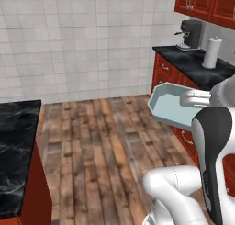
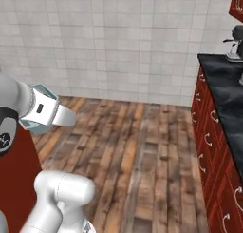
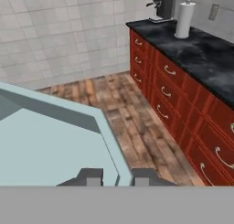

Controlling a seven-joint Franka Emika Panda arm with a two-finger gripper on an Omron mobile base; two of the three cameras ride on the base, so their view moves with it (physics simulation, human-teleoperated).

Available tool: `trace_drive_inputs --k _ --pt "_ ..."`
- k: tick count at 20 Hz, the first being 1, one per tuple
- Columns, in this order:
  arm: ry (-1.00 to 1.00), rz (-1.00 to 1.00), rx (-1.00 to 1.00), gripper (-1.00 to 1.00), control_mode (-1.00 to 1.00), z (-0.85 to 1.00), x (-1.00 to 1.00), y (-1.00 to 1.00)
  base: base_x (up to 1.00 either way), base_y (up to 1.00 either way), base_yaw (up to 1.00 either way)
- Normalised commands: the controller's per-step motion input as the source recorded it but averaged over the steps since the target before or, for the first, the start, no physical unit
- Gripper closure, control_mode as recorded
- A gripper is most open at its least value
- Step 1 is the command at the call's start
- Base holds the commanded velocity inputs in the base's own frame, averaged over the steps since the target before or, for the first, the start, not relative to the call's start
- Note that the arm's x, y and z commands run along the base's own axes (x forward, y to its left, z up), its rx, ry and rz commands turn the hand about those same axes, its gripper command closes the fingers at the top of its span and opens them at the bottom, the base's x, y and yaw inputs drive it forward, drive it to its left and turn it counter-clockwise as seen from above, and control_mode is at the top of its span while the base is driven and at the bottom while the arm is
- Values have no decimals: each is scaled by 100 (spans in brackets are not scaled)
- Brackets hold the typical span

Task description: Retrieve the tupperware and aluminum foil from the cabinet and place them on the dining counter near the plate with carrot and bell pepper to prepare for storing leftovers.

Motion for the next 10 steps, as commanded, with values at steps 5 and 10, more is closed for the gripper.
trace_drive_inputs --k 5,10 --pt "0 0 0 100 100 0 0 0 100 -16 35" --pt "0 0 0 100 100 0 0 0 100 -20 37"
